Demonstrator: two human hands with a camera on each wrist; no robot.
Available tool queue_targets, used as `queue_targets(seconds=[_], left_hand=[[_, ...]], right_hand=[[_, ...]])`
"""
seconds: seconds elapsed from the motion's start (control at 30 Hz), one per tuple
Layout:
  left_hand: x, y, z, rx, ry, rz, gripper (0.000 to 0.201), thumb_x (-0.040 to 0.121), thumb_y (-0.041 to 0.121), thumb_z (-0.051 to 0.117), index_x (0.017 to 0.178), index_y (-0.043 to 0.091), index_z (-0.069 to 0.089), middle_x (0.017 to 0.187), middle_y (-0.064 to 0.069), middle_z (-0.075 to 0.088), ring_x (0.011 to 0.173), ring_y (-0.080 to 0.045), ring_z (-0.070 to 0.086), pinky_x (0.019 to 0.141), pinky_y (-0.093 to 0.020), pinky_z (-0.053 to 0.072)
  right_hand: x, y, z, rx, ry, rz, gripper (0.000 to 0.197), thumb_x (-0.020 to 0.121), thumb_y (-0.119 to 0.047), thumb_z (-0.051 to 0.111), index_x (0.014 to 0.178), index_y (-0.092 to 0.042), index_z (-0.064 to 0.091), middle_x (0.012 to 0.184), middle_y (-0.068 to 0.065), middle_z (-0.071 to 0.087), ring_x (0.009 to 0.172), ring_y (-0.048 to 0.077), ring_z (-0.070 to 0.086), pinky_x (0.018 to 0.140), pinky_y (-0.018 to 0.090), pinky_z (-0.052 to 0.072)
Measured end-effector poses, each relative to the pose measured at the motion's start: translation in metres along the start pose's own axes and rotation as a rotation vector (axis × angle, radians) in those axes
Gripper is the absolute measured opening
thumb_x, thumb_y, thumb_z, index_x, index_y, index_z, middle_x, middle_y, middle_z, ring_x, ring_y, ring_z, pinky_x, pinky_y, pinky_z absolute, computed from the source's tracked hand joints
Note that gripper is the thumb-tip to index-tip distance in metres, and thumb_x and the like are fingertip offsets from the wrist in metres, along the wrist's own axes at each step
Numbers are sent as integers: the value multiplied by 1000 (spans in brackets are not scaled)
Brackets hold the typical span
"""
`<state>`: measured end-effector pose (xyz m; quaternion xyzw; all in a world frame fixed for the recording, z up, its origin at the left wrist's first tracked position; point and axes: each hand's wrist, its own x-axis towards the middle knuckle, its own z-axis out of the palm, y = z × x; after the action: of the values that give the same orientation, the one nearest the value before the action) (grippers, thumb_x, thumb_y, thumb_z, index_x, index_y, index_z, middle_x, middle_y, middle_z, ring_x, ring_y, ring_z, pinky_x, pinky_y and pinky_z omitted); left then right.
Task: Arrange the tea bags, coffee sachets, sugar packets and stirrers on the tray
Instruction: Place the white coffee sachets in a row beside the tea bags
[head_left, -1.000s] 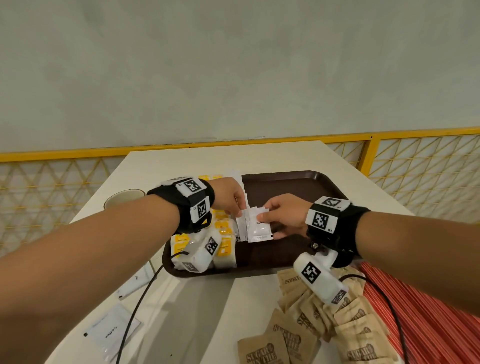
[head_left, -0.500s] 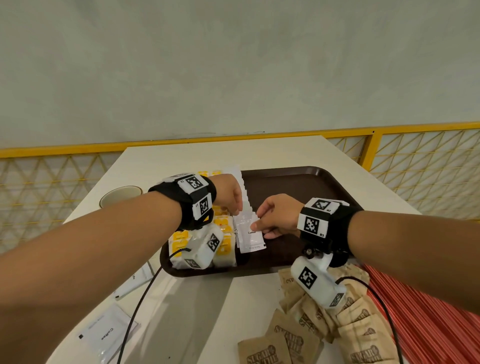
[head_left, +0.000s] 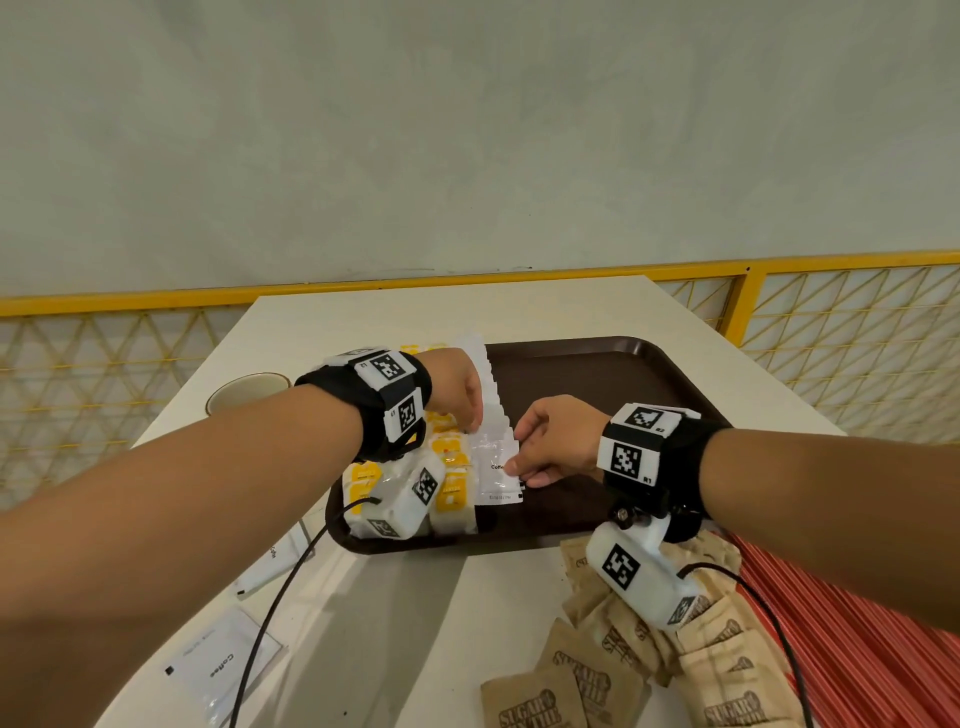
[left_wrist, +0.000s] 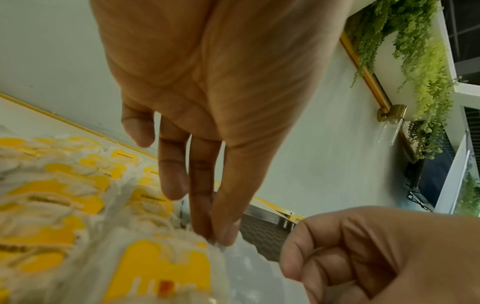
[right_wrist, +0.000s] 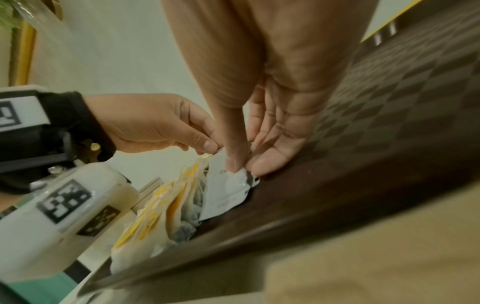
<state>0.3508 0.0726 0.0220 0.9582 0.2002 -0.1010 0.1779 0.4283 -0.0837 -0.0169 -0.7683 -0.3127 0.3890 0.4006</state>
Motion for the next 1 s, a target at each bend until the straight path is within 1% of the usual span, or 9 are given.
queue_targets(seconds=[0.13,0.27,0.33,0.47,0.53,0.63,0.73,0.83,1.0], left_hand=[[-1,-2,-4,19,26,4,7,79,17,74,86,16,76,79,9,67,82,-8,59,82,-25,48],[-5,-10,-18,-37,59,-18,5,81,17,73,85,17,75,79,8,66,81,-11,59,79,-25,48],[-7,-12,-22,-61,62,-36,7,81,19,73,88,18,74,80,7,67,80,-11,59,78,-25,47],[-9,-12,-21,-53,35,-52,8,81,20,72,89,20,74,77,9,65,77,-11,58,76,-25,46],[-10,-13,-19,-60,33,-55,11,82,18,72,92,18,74,80,7,66,79,-12,59,79,-26,48],[-11,-14,-15,-83,28,-52,13,82,17,72,94,16,75,85,4,67,83,-14,60,84,-28,49],[-11,-13,-10,-96,25,-30,15,81,18,73,95,15,75,83,5,68,83,-13,60,81,-27,49],[-11,-11,-8,-103,26,-31,15,81,18,74,95,14,76,82,6,68,82,-12,59,79,-25,49],[-12,-10,-7,-89,24,-35,15,81,19,73,94,15,76,91,3,71,93,-15,62,90,-30,49]], right_hand=[[2,-2,-1,-14,26,-10,37,70,1,81,94,-6,53,73,11,63,63,19,63,75,37,59],[2,-4,-5,-12,46,-8,36,70,3,80,92,-6,54,75,10,60,76,27,65,81,43,58],[1,-3,-6,-14,48,-9,33,70,5,79,92,-5,56,78,10,61,78,28,67,80,41,59],[0,-5,-5,3,46,-24,28,73,8,76,89,-4,57,79,11,63,73,25,67,72,33,59],[-1,-6,-6,6,59,-32,27,72,9,76,88,-4,57,79,11,62,73,25,66,71,34,60],[-5,-5,-7,23,43,-32,27,72,16,72,88,-2,57,77,12,60,71,23,66,69,36,60],[-8,-2,-4,33,29,-29,27,73,19,69,88,0,56,77,12,58,69,22,66,66,35,60],[-7,-2,-1,34,39,-21,26,73,17,70,87,0,57,78,12,57,70,22,66,68,36,60],[-3,-1,1,46,55,8,23,76,12,70,85,-2,56,80,14,61,79,29,69,75,40,59]])
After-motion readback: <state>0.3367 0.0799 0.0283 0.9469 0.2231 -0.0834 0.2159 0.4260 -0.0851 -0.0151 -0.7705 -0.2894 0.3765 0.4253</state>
